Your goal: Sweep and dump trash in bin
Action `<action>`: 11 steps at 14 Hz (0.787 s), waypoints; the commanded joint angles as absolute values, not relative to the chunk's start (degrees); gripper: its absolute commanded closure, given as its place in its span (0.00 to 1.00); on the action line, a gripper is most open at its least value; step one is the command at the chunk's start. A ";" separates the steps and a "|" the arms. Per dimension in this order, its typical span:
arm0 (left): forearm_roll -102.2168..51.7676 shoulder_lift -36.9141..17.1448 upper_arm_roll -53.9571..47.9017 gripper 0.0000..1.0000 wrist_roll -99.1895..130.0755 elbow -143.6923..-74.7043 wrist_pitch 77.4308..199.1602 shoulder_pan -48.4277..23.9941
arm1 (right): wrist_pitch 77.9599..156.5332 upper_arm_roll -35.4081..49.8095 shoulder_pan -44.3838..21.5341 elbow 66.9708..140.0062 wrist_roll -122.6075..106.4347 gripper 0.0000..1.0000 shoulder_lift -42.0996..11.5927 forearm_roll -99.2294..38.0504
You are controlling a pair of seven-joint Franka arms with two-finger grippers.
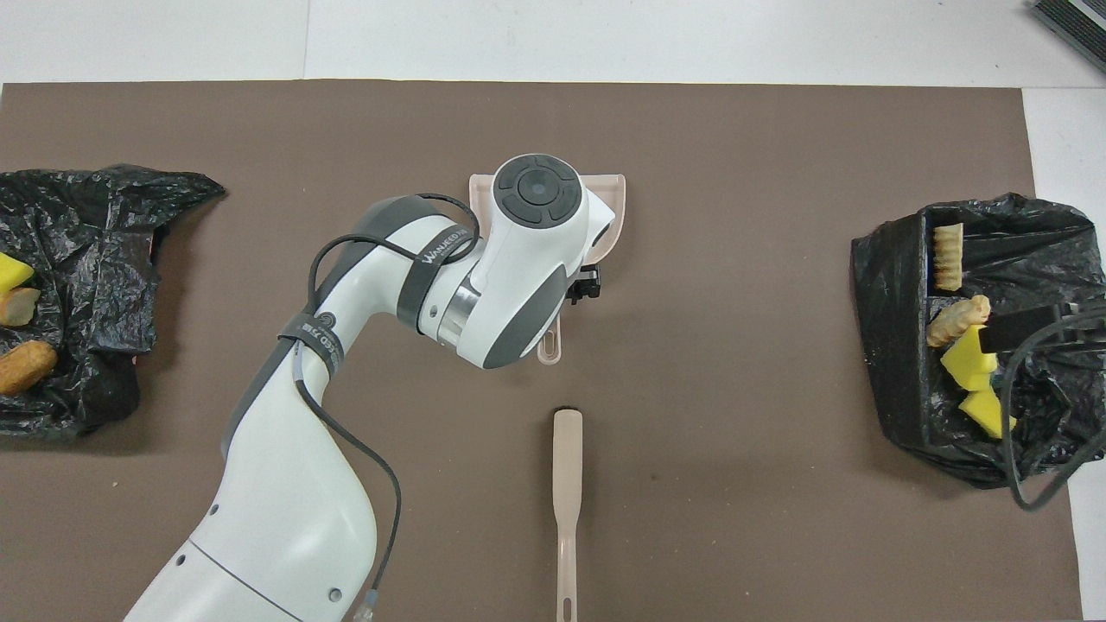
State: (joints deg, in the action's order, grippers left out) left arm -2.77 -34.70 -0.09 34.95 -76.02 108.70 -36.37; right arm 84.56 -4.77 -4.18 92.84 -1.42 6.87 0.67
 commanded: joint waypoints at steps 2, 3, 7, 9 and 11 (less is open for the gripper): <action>-2.90 -29.19 0.18 0.00 29.12 -78.05 108.64 -31.04 | 83.94 -4.84 -3.52 92.37 -2.99 0.00 7.03 0.00; -2.90 -28.40 0.18 0.00 27.09 -78.05 108.11 -29.29 | 83.94 -4.49 -3.78 92.63 -2.21 0.00 7.29 0.09; -2.99 -26.64 0.26 0.00 19.37 -77.78 108.02 -22.17 | 87.01 -4.39 -3.78 93.16 -0.97 0.00 7.21 0.88; -3.16 -25.14 0.18 0.00 15.83 -77.87 106.97 -18.56 | 86.84 -4.57 -3.60 93.16 -1.84 0.00 7.29 1.41; -3.08 -23.65 0.26 0.00 10.23 -77.96 106.26 -15.49 | 85.70 -4.57 -3.25 93.16 -2.29 0.00 7.47 1.06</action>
State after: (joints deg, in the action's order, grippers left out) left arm -2.76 -26.52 0.61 14.56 -76.11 107.67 -17.73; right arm 86.04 -4.86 -4.09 92.84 -1.39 6.88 1.03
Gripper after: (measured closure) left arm 0.000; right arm 0.000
